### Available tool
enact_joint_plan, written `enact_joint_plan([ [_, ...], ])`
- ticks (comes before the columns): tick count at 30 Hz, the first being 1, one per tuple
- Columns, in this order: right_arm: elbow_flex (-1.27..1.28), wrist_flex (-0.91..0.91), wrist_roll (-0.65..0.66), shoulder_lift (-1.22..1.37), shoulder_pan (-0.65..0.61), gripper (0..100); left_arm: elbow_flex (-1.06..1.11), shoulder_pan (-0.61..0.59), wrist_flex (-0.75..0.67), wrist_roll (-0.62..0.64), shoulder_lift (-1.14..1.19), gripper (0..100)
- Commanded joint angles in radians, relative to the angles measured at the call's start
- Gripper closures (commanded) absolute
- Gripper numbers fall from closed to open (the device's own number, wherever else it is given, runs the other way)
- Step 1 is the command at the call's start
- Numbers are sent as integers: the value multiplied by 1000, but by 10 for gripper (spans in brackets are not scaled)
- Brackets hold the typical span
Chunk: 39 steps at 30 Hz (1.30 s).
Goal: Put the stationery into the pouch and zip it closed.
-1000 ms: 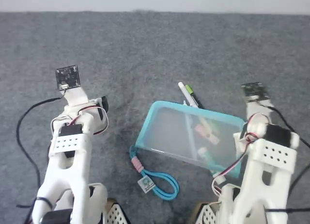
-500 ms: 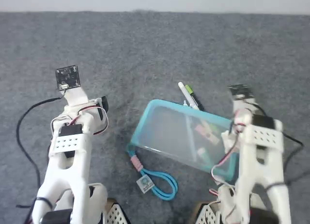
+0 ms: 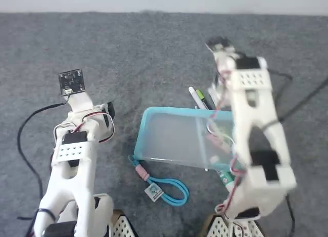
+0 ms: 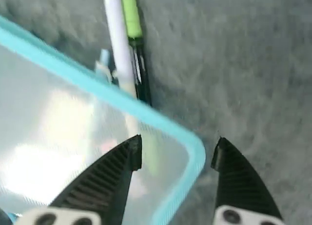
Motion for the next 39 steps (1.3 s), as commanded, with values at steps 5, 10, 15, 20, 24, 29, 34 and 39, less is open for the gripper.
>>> enact_joint_plan([
  [5, -603, 308, -37, 87, -41, 777, -5, -3, -37, -8, -40, 804],
  [10, -193, 305, 52, -200, -168, 824, -5, -3, -37, -8, -40, 804],
  [15, 290, 292, 227, -611, -354, 824, -5, -5, -37, -8, -40, 804],
  [20, 700, 259, 361, -929, -449, 823, -5, -8, -38, -8, -40, 804],
  [24, 924, 237, 416, -1026, -447, 826, -5, -8, -38, -8, -40, 804],
  [29, 1068, 73, 407, -1027, -415, 823, -5, -9, -38, -8, -40, 804],
  [34, 1069, -85, 425, -888, -262, 823, -5, -9, -37, -8, -40, 804],
  [39, 1025, -213, 506, -677, -117, 823, -5, -9, -37, -8, -40, 804],
])
